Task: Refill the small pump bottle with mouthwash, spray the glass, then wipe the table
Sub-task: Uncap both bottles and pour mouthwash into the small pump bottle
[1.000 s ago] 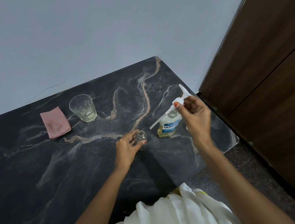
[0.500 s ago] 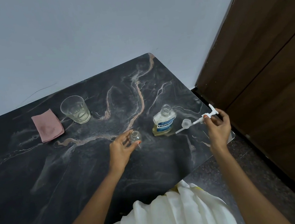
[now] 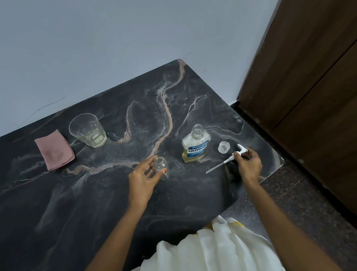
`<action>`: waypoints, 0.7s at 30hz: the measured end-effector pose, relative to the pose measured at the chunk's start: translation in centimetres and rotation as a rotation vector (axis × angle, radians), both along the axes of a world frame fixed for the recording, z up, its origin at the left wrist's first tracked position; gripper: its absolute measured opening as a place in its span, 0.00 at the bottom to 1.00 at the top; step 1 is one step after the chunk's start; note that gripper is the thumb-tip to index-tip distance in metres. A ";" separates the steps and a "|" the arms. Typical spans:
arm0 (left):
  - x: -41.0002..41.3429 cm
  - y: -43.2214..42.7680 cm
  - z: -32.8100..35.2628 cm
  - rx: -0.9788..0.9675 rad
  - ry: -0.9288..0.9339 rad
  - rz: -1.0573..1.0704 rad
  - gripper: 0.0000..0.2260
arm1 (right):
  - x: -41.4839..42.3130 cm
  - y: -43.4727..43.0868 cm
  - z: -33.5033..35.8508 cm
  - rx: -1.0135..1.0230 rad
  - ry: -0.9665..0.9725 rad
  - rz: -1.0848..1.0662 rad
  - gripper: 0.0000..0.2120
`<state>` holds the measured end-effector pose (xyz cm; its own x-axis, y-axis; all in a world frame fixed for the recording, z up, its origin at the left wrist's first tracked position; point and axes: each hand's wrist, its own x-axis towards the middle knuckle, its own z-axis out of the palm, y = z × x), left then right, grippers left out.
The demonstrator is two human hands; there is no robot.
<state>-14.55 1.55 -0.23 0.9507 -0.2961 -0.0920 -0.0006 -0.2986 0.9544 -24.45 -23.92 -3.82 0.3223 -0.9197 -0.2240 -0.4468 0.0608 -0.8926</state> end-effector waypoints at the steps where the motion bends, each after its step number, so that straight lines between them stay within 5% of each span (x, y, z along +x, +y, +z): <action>1: 0.0 0.0 0.0 0.003 -0.002 0.001 0.23 | 0.0 -0.1 -0.2 0.001 0.007 0.011 0.17; 21: -0.6 -0.1 0.1 0.014 -0.084 -0.007 0.22 | -0.6 -0.8 0.8 -0.001 -0.046 0.045 0.17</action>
